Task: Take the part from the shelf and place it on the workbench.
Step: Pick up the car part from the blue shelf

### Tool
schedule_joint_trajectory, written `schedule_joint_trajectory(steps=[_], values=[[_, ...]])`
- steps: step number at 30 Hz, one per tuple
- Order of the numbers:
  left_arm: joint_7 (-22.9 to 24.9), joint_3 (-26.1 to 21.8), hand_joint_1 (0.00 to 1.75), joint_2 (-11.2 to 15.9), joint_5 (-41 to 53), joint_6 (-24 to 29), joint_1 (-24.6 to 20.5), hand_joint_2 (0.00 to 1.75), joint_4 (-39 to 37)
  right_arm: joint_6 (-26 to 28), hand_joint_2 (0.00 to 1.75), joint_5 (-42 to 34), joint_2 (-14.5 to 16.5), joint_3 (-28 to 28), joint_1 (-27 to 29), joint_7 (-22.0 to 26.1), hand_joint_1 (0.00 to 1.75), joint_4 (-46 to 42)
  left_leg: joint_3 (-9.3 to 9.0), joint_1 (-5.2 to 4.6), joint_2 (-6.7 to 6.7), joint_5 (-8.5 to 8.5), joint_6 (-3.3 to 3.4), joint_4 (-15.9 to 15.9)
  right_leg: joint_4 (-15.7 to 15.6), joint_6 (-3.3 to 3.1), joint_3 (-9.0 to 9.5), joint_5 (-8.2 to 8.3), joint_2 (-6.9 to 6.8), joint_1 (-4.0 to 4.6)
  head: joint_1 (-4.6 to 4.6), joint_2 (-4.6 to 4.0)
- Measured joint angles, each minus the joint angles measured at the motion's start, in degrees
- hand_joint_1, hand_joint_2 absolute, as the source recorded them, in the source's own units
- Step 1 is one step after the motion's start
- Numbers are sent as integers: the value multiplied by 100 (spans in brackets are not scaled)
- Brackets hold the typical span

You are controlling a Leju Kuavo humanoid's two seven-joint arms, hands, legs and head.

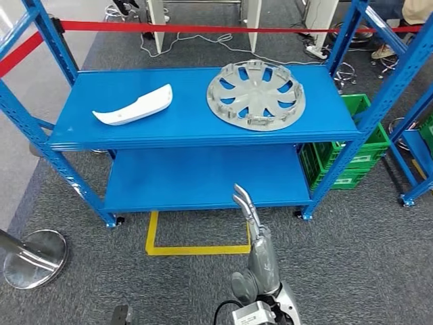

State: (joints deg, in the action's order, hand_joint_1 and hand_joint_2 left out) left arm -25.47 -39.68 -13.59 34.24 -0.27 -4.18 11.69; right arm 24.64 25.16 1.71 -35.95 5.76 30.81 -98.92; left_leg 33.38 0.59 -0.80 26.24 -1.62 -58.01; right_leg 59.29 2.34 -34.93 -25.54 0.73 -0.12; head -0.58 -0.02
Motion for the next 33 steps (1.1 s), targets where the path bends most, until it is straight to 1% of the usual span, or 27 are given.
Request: schedule_joint_trajectory(steps=[2,3,4,6,7,8,9,10,11,12,13,15,17,18,19,21,22,23,24,25,26,27,28,29,30,32,33], values=[[-23,-32,0,-1,-22,-101,9,0,0,21,0,7,-7,-4,-3,-1,0,-1,-32,9,-1,24,83,14,95,52,-29,-99,-13,-10,-24,0],[-35,-53,0,-2,-32,-142,11,0,0,29,0,10,-9,-5,-4,-1,0,-2,-56,14,1,32,120,20,294,73,-112,-212,-21,-13,-40,0],[-43,-72,0,-3,-40,-169,13,0,0,34,0,13,-12,-7,-3,-1,0,-2,-80,11,5,43,151,21,619,86,-269,-365,-28,-15,-60,0],[-48,-94,0,-4,-46,-189,18,0,0,38,0,15,-19,-7,4,-1,0,-1,-117,-9,12,81,184,20,1384,99,-678,-672,-31,-15,-79,0],[-48,-100,0,-3,-48,-191,22,0,0,38,0,15,-25,-7,10,-1,0,-1,-142,-20,9,114,192,20,1613,98,-821,-702,-31,-14,-81,0],[-48,-105,0,-2,-48,-191,27,0,0,39,0,16,-30,-8,15,-1,0,0,-181,-27,4,153,194,20,1623,90,-857,-606,-31,-14,-84,0],[-48,-108,0,-2,-46,-192,32,0,0,40,0,18,-35,-9,18,-1,0,0,-236,-32,-2,201,193,20,1413,77,-781,-409,-31,-13,-84,0],[-48,-110,0,-2,-44,-193,35,0,0,42,0,21,-39,-11,19,1,0,0,-306,-34,-7,255,186,20,1029,59,-615,-151,-32,-13,-86,0],[-48,-113,0,-2,-40,-193,40,0,0,43,0,26,-42,-13,19,2,0,1,-371,-39,-7,300,170,19,652,45,-428,29,-33,-7,-88,0],[-47,-115,0,-2,-34,-193,41,0,0,46,0,31,-45,-15,19,4,0,1,-418,-45,-10,337,146,11,353,30,-270,136,-34,1,-85,0],[-46,-116,0,-2,-26,-191,40,0,0,50,0,38,-48,-20,21,7,0,1,-448,-48,-10,362,117,7,183,15,-176,168,-33,14,-82,0],[-39,-119,0,-6,-8,-176,29,0,0,56,0,54,-51,-30,24,10,0,-3,-475,-40,-11,386,54,28,126,-35,-134,113,-25,44,-67,1],[-30,-119,0,-12,9,-146,10,0,3,60,0,68,-53,-36,22,16,0,-17,-487,-23,-2,439,-8,23,67,-98,-80,82,-24,33,-57,1],[-27,-119,0,-13,20,-130,0,0,5,61,0,73,-53,-39,18,20,0,-24,-418,-23,4,511,-41,-121,23,-129,-29,67,-33,19,-52,0],[-26,-119,0,-11,30,-119,-4,0,7,62,0,75,-53,-43,14,22,0,-29,-267,-19,9,615,-69,-387,-9,-158,23,50,-42,4,-43,0],[-20,-119,0,-5,47,-99,0,0,7,62,0,77,-53,-46,9,25,0,-31,248,-14,14,838,-116,-1182,-33,-197,97,-4,-54,-5,-33,0],[-15,-119,0,-1,51,-89,7,0,7,62,0,77,-53,-46,10,24,0,-30,486,-9,14,859,-133,-1475,-34,-202,129,-34,-50,-12,-32,0],[-11,-119,0,5,55,-81,13,0,7,62,0,77,-53,-46,11,24,0,-30,644,-4,15,765,-147,-1591,-34,-197,168,-67,-43,-22,-32,0],[-9,-119,0,10,57,-76,17,0,7,62,0,77,-53,-46,12,23,0,-30,684,1,16,553,-159,-1481,-34,-183,217,-103,-33,-36,-32,0],[-8,-119,0,15,59,-72,17,0,7,63,0,77,-53,-46,12,23,0,-30,621,9,20,271,-173,-1195,-34,-161,274,-141,-24,-51,-32,0],[-8,-119,0,16,60,-71,17,0,7,63,0,77,-53,-46,12,23,0,-30,507,24,35,-10,-189,-829,-33,-127,315,-185,-18,-56,-26,0],[-7,-119,0,15,60,-70,11,0,7,64,0,77,-53,-46,12,23,0,-30,374,37,43,-180,-189,-462,-17,-90,345,-238,-11,-50,-12,0],[-2,-119,0,12,60,-69,5,0,8,66,0,77,-54,-45,10,21,0,-30,278,47,46,-259,-165,-214,-10,-54,359,-281,-8,-41,-5,0],[2,-119,0,9,61,-69,0,0,8,68,0,77,-55,-45,9,20,0,-30,226,48,45,-255,-126,-80,-10,-19,363,-315,-6,-28,-4,0],[6,-119,0,7,61,-66,-4,0,9,71,0,77,-56,-44,8,18,0,-31,203,41,32,-210,-72,-32,-17,12,378,-338,-6,-26,-9,0],[10,-120,0,7,63,-56,0,0,9,75,0,78,-58,-43,8,16,0,-31,193,45,26,-195,22,-35,-13,71,403,-379,-15,-39,-32,0],[11,-120,0,7,64,-52,0,0,9,77,0,78,-59,-43,7,16,0,-31,182,52,26,-189,58,-29,103,97,360,-456,-20,-44,-43,0]])
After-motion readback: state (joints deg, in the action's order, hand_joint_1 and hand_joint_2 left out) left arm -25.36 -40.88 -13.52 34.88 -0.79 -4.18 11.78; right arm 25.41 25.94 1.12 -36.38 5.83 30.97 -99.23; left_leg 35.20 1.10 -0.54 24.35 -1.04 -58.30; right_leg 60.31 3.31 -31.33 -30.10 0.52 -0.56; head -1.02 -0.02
